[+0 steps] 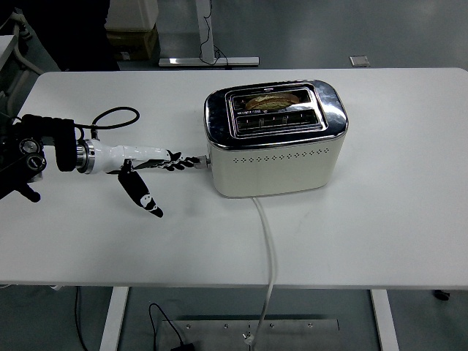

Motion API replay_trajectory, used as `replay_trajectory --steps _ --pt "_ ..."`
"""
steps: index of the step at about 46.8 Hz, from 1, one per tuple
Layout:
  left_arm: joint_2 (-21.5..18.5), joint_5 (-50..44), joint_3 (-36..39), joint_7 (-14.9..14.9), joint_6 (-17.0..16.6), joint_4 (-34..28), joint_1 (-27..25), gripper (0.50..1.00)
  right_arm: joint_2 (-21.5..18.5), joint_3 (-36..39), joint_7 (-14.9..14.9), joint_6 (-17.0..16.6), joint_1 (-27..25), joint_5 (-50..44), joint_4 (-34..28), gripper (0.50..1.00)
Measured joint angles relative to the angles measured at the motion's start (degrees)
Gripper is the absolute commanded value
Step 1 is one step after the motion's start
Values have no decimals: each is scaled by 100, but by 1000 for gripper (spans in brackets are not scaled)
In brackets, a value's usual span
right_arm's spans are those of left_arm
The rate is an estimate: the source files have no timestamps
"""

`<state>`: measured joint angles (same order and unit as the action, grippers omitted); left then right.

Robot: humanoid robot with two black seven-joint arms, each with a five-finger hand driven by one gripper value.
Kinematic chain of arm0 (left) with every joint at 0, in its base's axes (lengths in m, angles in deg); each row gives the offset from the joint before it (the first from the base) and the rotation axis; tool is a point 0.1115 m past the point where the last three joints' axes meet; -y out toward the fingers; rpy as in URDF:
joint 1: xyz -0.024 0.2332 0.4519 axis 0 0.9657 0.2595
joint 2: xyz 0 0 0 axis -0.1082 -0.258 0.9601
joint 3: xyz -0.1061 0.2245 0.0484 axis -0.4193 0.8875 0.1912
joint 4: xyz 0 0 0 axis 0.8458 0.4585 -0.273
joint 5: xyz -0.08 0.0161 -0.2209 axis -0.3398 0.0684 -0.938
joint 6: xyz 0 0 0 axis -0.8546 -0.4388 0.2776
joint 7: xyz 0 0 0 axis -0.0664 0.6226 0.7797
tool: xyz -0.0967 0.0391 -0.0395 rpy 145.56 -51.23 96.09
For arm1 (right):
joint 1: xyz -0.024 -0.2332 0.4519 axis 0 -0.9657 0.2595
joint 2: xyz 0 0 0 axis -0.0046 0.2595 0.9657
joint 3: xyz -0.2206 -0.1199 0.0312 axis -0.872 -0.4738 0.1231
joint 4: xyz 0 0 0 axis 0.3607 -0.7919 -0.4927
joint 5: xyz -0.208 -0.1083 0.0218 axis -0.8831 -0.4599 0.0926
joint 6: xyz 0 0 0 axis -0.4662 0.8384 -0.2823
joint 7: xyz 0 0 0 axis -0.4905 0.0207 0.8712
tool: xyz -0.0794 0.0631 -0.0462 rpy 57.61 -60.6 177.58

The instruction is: Press down toaster

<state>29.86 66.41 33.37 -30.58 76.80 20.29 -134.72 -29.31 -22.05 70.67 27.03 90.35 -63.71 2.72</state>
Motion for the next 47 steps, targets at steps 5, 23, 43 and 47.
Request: replay_trajectory --steps 5,23,43,47 --pt "1 0 -1 0 0 6 66 1000 0 0 1 0 0 0 0 998" --pt "-95 4 0 7 -1 4 146 1000 0 0 1 0 1 0 0 998" --pt "-570 -478 -70 -17 -2 -10 308 1000 0 0 -1 0 0 0 1 998" --pt "-654 -1071 -154 -24 -3 36 205 1000 0 0 -1 0 -1 0 1 998"
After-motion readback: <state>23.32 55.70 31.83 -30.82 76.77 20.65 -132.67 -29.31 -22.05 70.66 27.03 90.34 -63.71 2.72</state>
